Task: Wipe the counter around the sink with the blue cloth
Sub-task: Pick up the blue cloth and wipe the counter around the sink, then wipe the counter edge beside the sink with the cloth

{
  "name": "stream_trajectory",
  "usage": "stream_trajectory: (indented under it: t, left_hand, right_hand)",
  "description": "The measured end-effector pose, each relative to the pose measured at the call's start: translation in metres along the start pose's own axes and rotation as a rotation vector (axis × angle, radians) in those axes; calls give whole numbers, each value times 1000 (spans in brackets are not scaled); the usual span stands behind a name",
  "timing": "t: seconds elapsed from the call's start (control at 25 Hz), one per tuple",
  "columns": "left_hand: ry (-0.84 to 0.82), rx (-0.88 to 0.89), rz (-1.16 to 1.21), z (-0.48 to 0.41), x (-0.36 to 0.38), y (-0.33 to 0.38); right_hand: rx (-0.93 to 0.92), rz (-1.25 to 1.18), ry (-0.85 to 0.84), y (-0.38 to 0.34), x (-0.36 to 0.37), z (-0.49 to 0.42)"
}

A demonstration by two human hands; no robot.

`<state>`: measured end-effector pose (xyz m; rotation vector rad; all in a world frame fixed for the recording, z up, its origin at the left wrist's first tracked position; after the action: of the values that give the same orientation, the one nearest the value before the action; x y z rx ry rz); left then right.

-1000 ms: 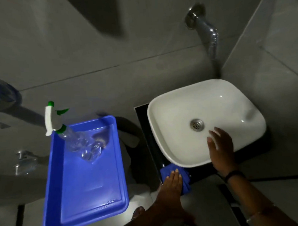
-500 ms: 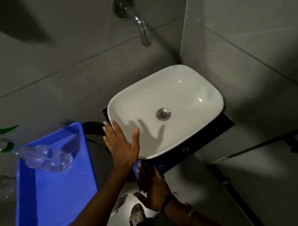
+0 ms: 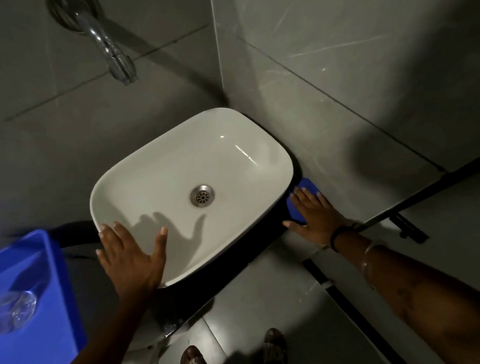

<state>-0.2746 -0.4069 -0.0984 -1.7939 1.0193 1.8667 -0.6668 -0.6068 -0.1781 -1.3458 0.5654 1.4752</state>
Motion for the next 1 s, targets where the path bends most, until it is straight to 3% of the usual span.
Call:
stream_trajectory:
  t: [0.08, 0.16, 0.32, 0.4, 0.52, 0.6, 0.68, 0.72, 0.8, 0.92, 1.0]
  left_hand:
    - [-12, -3, 13, 1, 0, 1]
    - [-15, -8, 19, 2, -1, 3]
    - [-5, 9, 18, 2, -4, 6]
    - [6, -8, 24, 1, -5, 6]
    - [-22, -30, 25, 2, -7, 9]
    - [-69, 5, 34, 7, -12, 15]
    - [-124, -5, 109, 13, -16, 16]
    - [-162, -50, 208, 15, -19, 12]
    - [-251, -143, 457, 29, -28, -9]
    - [-479, -213, 957, 68, -43, -61]
    - [-686, -284, 1261, 95, -54, -107]
  right_hand:
    - [38, -65, 61, -26, 17, 16]
    - [-68, -149, 137, -81, 43, 46]
    - [-400, -269, -63, -226, 124, 114]
    - [-543, -288, -29, -276, 145, 134]
    - [-546, -193, -161, -304, 156, 143]
    - [-593, -140, 74, -308, 127, 132]
    - [-687, -119, 117, -311, 111, 143]
    - [-654, -234, 94, -309, 101, 141]
    - [-366, -590, -22, -307, 84, 130]
    - [67, -1348, -347, -330, 91, 123]
    - [187, -1608, -533, -365, 93, 131]
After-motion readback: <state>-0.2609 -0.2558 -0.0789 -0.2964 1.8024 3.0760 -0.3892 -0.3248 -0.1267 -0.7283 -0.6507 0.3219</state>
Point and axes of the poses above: each hand's wrist, its own z-axis away from the middle knuckle, its own x-axis out of the palm, y = z × x, the point moved 8 cm from there along -z, towards the middle knuckle, and after that the axes turned 6 degrees about -z, right-handed, at the moved point
